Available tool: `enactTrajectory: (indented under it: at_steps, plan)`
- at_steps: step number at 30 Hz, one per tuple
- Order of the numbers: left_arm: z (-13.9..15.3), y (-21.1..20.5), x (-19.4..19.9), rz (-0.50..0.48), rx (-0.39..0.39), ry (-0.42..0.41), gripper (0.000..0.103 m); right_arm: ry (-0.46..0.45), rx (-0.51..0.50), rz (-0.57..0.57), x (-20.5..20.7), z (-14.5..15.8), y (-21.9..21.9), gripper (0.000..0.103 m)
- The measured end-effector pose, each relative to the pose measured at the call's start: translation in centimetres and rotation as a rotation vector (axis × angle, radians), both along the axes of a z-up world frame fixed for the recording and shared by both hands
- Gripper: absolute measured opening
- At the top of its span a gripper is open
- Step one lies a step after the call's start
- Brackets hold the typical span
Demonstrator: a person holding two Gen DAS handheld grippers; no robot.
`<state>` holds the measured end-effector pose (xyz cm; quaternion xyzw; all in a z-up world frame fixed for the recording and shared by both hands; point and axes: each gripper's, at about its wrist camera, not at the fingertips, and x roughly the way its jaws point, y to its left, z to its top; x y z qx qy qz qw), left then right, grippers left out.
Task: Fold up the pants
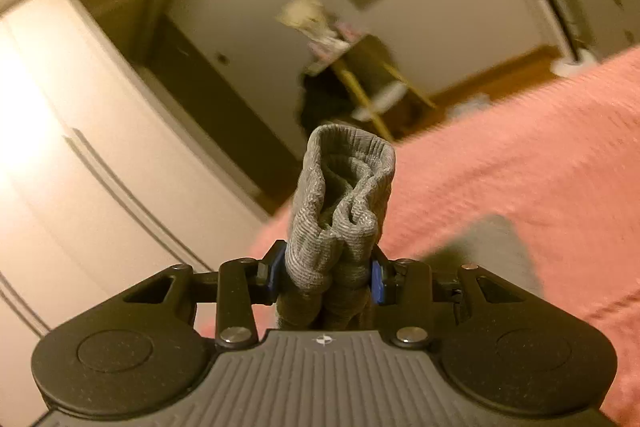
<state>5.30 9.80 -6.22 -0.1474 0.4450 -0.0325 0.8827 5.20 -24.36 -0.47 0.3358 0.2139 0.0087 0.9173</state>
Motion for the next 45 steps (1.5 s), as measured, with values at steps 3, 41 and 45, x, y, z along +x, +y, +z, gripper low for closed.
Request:
enactTrajectory:
  at_steps: [3,41,45]
  plan:
    - [0.1,0.0,0.0,0.007,-0.009,0.003,0.083,0.169,0.016,0.013,1.1,-4.8,-1.6,0.049]
    - [1.2,-0.6,-0.6,0.001,0.014,-0.054,0.094,0.128,-0.266,-0.005,2.0,-4.3,0.8,0.035]
    - [1.0,-0.6,-0.5,0.0,0.012,-0.046,0.094,0.175,-0.33,-0.013,2.2,-5.2,1.4,0.035]
